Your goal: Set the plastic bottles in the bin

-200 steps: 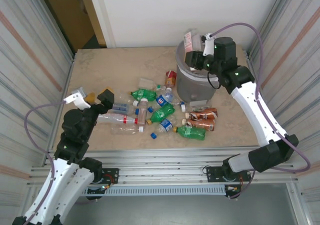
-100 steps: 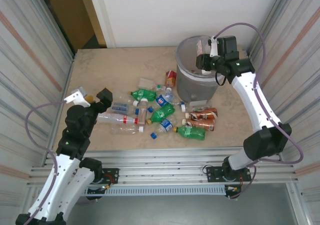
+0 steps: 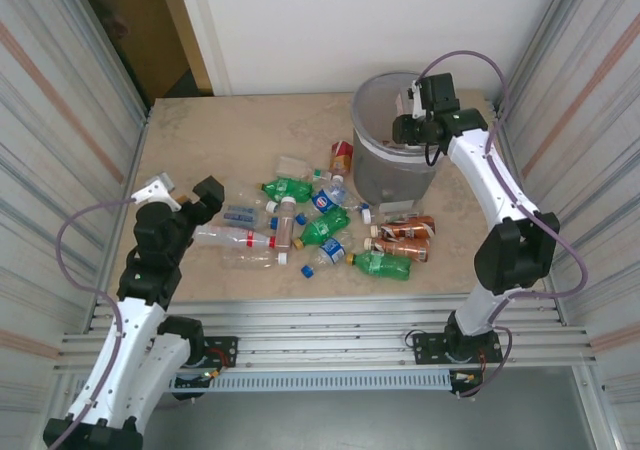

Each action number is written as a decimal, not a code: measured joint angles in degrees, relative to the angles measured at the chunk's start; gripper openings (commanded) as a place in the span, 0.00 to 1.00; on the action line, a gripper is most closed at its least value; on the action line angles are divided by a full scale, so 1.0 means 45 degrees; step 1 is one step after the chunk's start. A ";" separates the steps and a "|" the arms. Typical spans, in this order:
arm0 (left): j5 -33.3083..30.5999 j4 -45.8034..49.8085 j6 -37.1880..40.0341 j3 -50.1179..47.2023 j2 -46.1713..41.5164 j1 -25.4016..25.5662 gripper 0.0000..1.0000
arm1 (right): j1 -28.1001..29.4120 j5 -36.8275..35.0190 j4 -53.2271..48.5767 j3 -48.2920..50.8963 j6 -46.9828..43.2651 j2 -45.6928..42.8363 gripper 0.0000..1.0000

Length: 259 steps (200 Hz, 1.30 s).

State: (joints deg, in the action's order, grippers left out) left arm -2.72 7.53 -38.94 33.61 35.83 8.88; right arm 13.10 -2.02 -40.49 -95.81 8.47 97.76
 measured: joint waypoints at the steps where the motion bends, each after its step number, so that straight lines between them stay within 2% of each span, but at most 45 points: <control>1: 0.0024 0.0034 0.0000 0.0000 0.0000 -0.0010 0.99 | -0.0005 -0.0024 0.0000 0.0000 -0.0010 0.0019 0.36; 57: 0.0374 0.1258 0.0039 0.0010 0.0005 -0.0146 0.99 | -0.0019 -0.0597 -0.0019 -0.0495 -0.0427 0.0826 0.64; 91: 0.0359 0.2501 0.0287 0.0704 0.0233 -0.0155 0.99 | -0.0024 -0.0646 -0.0083 -0.1297 -0.0704 0.1185 0.75; 180: -0.0029 0.5498 0.0607 0.1292 0.0126 -0.0155 0.99 | -0.0015 -0.0505 -0.0087 -0.1753 -0.0704 0.0903 0.82; 259: 0.0000 0.6999 0.0476 0.1292 0.0107 -0.0155 0.99 | 0.0321 -0.0126 0.0437 -0.0194 -0.0636 -0.2254 0.88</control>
State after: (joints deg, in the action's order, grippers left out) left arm -2.72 39.03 -36.80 39.42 36.32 8.19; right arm 14.55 -2.59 -38.52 -96.68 5.61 87.61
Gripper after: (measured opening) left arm 0.987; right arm 0.866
